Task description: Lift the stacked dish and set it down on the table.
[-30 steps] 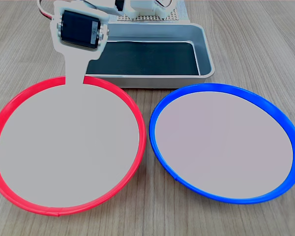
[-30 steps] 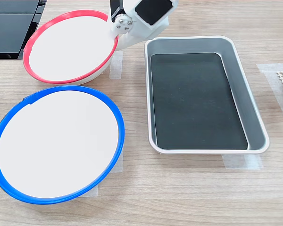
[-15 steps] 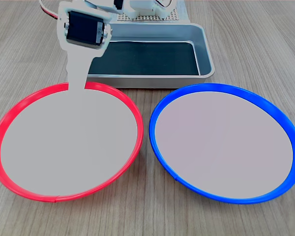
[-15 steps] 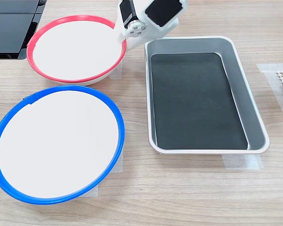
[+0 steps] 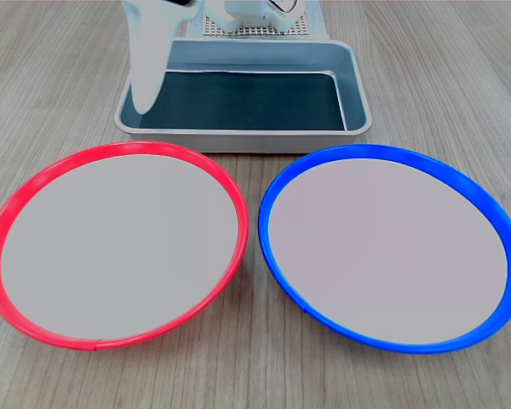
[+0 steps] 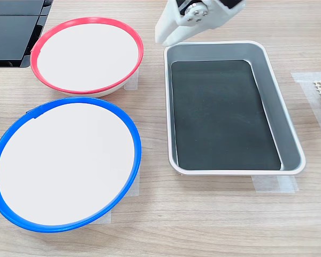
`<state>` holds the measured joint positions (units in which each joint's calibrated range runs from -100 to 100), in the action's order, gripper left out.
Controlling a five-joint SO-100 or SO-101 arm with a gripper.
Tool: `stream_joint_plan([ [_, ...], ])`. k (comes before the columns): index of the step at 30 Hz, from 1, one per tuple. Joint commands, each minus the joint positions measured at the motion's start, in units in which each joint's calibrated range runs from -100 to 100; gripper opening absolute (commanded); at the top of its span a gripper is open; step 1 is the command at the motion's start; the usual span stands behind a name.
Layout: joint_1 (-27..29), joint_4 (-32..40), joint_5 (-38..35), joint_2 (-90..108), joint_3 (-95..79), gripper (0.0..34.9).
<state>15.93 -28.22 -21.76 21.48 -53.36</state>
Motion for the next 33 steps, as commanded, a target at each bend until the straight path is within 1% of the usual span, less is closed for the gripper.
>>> stream_joint_plan([
  [1,-1.7,-2.5,-0.1,12.6,-4.9,0.3],
  [3,-3.3,-1.2,2.3,18.6,-8.9,0.2],
  [5,-5.9,5.2,7.4,25.4,-15.9,0.1],
  [8,-9.4,15.7,11.8,34.0,-27.8,0.1],
  [9,-10.2,18.1,12.7,36.9,-31.8,0.1],
  [11,-11.8,19.1,14.3,44.1,-38.3,0.1],
  [12,-13.2,17.2,15.5,50.3,-42.2,0.1],
  [15,-14.8,13.9,16.8,57.7,-46.6,0.1],
  [17,-15.8,6.5,17.7,62.6,-46.6,0.1],
  [20,-17.4,-1.2,18.9,67.7,-46.6,0.1],
  [22,-17.5,-4.9,19.3,70.2,-46.6,0.1],
  [25,-18.0,-15.0,19.4,76.8,-46.6,0.1],
  [29,-17.5,-19.1,19.9,77.5,-46.6,0.1],
  [33,-17.2,-19.1,20.6,77.5,-46.6,0.1],
])
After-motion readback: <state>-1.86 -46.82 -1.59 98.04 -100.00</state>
